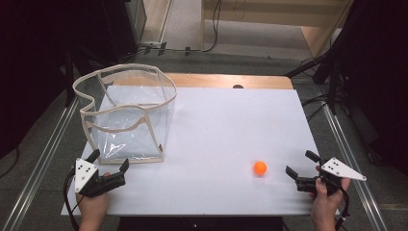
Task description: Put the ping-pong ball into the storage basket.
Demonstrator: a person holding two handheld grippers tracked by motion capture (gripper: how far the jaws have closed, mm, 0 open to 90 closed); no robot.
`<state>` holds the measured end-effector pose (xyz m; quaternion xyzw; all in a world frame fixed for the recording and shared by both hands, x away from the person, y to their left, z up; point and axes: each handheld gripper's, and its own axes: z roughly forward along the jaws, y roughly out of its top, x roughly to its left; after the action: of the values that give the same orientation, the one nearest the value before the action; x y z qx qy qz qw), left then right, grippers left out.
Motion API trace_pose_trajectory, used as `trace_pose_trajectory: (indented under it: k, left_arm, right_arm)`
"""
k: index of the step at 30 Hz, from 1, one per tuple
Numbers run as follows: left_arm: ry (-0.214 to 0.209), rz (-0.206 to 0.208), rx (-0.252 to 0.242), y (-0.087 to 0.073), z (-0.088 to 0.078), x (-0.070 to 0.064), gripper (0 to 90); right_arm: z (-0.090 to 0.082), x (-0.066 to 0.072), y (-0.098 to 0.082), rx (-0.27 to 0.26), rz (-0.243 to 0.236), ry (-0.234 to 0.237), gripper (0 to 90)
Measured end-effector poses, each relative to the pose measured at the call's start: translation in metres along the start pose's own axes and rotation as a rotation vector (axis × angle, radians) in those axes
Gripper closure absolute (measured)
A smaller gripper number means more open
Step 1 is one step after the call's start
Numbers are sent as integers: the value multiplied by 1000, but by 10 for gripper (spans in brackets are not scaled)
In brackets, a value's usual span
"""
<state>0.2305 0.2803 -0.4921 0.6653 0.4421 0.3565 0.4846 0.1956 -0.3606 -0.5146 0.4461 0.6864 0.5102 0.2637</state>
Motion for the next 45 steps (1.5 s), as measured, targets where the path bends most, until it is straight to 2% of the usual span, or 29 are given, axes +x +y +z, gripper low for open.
trace_pose_trajectory:
  k: [5,10,18,24,32,37,43,45]
  left_arm:
    - [6,3,-1,0,0,-1,0]
    - [9,15,7,-1,1,-3,0]
    - [14,32,15,-1,1,-5,0]
    - [15,41,16,-1,2,-6,0]
    - [12,45,17,-1,2,-6,0]
    - [11,44,17,-1,2,-6,0]
    - [13,47,18,-1,2,-6,0]
    - [13,48,18,-1,2,-6,0]
  right_arm:
    - [-3,9,7,13,-47,-15,0]
    - [-3,18,15,33,-91,-11,0]
    - [0,21,28,86,-72,18,0]
    - [3,28,45,110,-114,41,0]
    - [9,32,56,127,-112,65,0]
    - [14,36,66,141,-132,80,0]
    - [22,40,76,173,-152,110,0]
    - [27,42,79,204,-163,124,0]
